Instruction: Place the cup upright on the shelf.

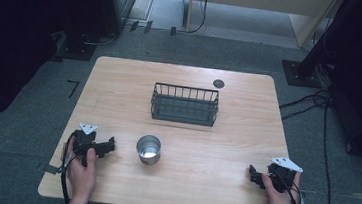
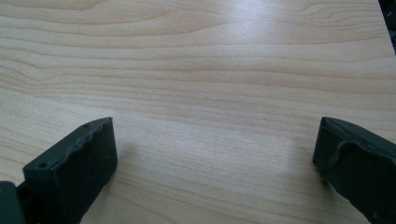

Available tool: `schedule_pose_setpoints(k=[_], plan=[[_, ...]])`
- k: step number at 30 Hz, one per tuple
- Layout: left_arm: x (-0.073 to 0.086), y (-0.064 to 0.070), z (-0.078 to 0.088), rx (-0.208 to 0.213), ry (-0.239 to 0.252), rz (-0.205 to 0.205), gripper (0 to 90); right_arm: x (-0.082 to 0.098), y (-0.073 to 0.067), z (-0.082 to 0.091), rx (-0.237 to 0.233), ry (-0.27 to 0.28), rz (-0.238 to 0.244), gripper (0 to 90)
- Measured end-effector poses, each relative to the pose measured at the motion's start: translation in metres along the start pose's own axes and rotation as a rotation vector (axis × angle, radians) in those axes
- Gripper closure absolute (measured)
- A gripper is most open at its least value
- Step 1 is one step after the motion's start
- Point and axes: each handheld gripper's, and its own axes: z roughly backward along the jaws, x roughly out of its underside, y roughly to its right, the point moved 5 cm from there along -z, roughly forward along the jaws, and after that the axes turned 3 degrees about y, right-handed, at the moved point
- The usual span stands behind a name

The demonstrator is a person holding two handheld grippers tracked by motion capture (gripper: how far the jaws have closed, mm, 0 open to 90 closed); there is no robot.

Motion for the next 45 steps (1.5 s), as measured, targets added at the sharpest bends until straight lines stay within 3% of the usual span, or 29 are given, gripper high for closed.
schedule_pose_setpoints(k=[4, 6, 9, 16, 18, 23, 28, 45], plan=[[0.0, 0.0, 0.0, 0.0, 0.001, 0.002, 0.0, 0.0, 0.001, 0.0, -0.002, 0.002, -0.009, 0.0], [0.0, 0.0, 0.0, 0.0, 0.0, 0.0, 0.0, -0.001, 0.003, 0.001, 0.015, 0.009, -0.021, 0.4], [0.0, 0.0, 0.0, 0.0, 0.0, 0.0, 0.0, -0.006, 0.004, 0.002, 0.052, 0.021, 0.006, 2.6], [0.0, 0.0, 0.0, 0.0, 0.001, 0.0, 0.0, -0.026, -0.01, 0.005, -0.023, 0.053, -0.005, 2.6], [0.0, 0.0, 0.0, 0.001, 0.003, 0.001, 0.0, -0.038, -0.023, 0.007, -0.044, 0.069, 0.029, 2.6], [0.0, 0.001, 0.0, 0.003, 0.002, -0.001, 0.0, -0.054, -0.042, 0.01, -0.083, 0.09, 0.063, 2.6], [0.0, 0.001, 0.0, 0.003, 0.002, -0.002, 0.0, -0.072, -0.07, 0.013, -0.144, 0.113, 0.101, 2.6], [0.0, 0.002, -0.001, 0.002, 0.002, 0.0, 0.0, -0.102, -0.133, 0.015, -0.282, 0.149, 0.151, 2.6]])
